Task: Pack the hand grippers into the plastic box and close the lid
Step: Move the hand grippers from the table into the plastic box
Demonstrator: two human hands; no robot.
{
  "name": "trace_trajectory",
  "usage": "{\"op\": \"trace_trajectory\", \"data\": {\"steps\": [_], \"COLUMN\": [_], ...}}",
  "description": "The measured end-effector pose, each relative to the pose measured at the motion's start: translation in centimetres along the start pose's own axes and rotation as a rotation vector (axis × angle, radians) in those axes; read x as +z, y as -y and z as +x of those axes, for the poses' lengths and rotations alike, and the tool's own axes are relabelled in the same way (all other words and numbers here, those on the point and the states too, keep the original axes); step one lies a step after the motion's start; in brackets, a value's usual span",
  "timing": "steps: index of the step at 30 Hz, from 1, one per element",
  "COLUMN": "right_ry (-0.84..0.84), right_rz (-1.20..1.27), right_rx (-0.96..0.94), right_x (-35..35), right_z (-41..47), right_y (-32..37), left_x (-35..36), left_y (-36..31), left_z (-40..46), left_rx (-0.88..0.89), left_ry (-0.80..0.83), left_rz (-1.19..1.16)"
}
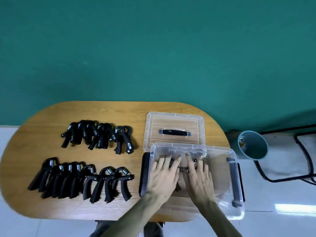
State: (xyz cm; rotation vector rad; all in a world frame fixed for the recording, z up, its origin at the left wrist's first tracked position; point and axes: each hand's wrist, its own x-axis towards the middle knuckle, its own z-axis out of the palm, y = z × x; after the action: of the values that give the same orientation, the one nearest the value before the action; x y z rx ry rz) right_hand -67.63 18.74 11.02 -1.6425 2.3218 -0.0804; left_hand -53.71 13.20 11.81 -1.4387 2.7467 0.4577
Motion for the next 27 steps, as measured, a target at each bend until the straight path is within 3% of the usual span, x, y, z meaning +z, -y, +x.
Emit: {"op": "trace_trajectory", "data": {"steps": [8, 15, 27], "right_ry": [0.007, 0.038, 0.154], "right_rz": [-0.042, -0.003, -0.089], "right_rx": [-0.216, -0.33, -0.371], "right_x": [-5.3, -6.2, 2.2], "right_z": [-0.4, 1.3, 6.2], "right_y": [9.1, 19.9, 40.3], "left_x": [-9.6, -12.1, -12.8], "left_y": [6.8, 16.6, 38.1], "left_z": [-3.5, -6.1, -12.7], "left_rx": [-0.175, -0.305, -0.519], "left_ry": [-0.023, -0.08, 0.054], "left_rz": [0.017, 0.005, -0.081]}}
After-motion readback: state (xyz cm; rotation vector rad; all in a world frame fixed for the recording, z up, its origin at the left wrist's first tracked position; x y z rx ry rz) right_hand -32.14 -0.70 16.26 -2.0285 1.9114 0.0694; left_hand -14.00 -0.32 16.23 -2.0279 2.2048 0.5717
